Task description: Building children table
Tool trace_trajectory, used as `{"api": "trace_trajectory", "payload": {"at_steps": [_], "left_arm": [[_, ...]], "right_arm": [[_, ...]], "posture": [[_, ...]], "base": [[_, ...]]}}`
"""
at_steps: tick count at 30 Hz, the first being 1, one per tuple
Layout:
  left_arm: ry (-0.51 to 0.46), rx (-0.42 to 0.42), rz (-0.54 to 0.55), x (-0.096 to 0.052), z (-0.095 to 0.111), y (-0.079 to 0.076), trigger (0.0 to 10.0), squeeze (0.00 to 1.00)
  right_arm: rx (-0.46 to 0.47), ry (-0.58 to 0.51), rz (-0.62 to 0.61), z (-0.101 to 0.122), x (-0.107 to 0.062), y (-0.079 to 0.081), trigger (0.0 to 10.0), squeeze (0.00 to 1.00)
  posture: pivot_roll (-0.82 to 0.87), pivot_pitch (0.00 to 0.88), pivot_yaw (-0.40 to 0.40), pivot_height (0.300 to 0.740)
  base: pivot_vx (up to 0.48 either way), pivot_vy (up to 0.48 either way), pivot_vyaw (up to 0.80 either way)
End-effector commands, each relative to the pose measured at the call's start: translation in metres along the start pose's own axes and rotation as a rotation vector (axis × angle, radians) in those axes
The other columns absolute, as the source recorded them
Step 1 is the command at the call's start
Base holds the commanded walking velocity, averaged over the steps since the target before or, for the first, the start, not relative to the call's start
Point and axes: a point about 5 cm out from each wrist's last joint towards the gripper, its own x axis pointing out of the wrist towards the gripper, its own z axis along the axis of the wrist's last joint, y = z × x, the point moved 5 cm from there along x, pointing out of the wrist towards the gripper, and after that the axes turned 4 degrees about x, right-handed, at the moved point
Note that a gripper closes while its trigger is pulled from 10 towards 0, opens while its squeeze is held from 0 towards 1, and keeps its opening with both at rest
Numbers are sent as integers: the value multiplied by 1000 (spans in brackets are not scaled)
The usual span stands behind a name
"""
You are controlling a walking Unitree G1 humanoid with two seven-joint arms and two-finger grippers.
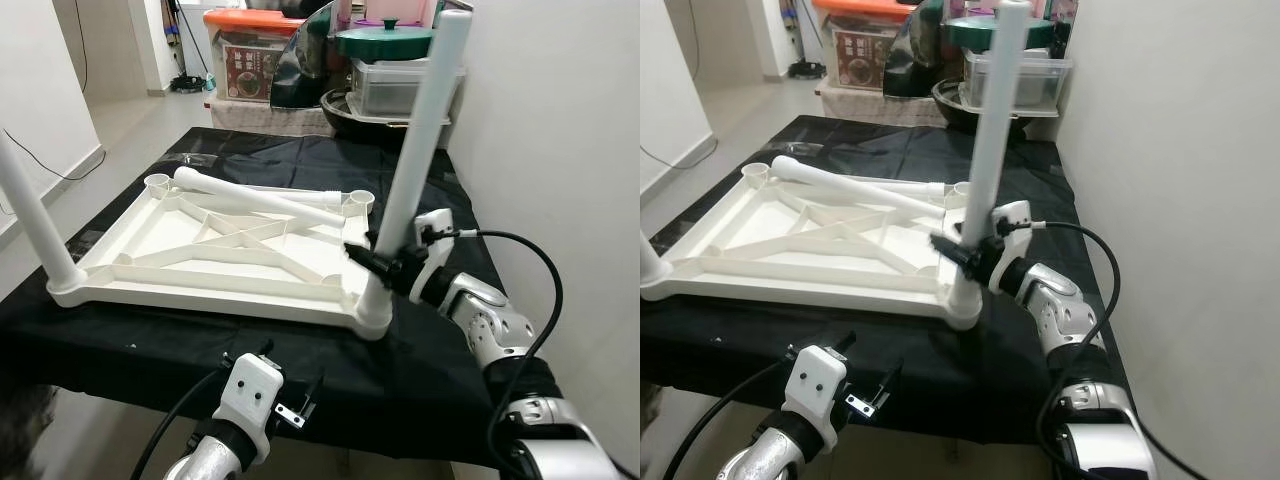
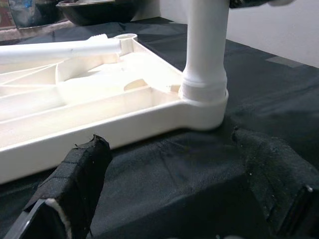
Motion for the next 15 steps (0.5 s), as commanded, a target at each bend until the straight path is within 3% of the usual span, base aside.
{"api": "trace_trajectory", "payload": {"at_steps": [1,7,8,15], "left_arm": [[6,1,-2,-1,-3,0,10000,0],[5,0,2,-2,-2,0,10000,0],[6,-1,1,-2,-2,0,10000,0],[7,-4,-2,-3,-3,-1,10000,0]], "right_arm": [[14,71,121,-16,9,17,10000,0],[-41,148,223,-28,17,30,10000,0],[-52,152,220,-30,21,31,0,0],[-69,84,142,-26,34,26,0,0]], "posture": [[124,0,-78,740],[127,0,-78,740],[127,0,-80,740],[129,0,-83,740]], "base": [[0,0,0],[0,0,0],[0,0,0],[0,0,0]]}}
